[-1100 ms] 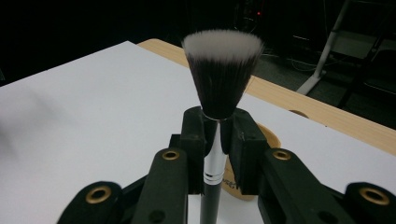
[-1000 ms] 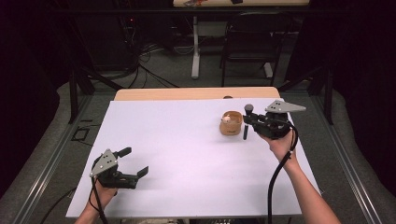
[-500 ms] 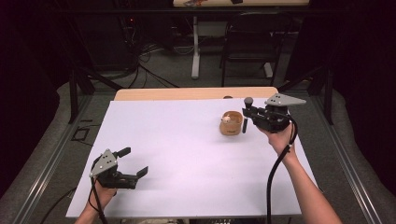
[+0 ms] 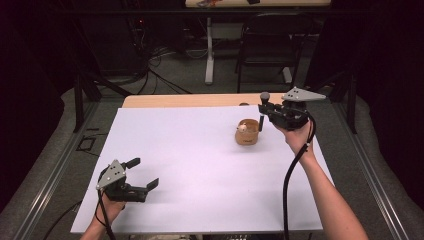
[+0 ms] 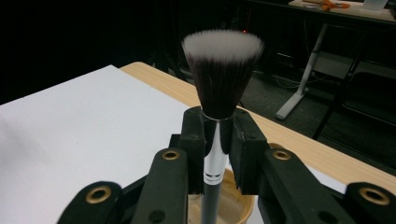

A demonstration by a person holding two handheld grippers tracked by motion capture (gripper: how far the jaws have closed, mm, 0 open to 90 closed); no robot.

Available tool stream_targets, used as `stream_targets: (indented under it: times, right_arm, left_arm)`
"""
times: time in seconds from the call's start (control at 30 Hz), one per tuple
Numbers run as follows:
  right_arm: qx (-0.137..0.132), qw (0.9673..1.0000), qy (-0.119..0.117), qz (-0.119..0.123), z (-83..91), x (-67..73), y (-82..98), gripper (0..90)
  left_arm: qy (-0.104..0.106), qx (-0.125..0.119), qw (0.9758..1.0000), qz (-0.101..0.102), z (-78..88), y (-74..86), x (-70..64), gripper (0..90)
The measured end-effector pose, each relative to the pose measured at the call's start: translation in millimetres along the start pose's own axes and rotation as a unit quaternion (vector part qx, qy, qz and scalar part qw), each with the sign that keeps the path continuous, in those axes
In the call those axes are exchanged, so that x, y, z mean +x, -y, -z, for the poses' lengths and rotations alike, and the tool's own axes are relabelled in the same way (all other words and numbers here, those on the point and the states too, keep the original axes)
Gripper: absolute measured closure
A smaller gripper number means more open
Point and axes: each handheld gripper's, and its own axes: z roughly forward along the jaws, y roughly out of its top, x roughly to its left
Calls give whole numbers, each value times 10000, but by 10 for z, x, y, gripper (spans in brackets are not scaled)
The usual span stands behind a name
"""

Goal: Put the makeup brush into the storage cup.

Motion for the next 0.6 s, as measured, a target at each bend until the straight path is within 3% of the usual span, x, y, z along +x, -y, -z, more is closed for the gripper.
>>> stream_targets:
  times: [0.6]
  right_arm:
    - [33, 9999, 155, 66, -286, -28, -98, 771]
  left_arm:
    - [11, 8, 10000, 3, -1, 1, -1, 1]
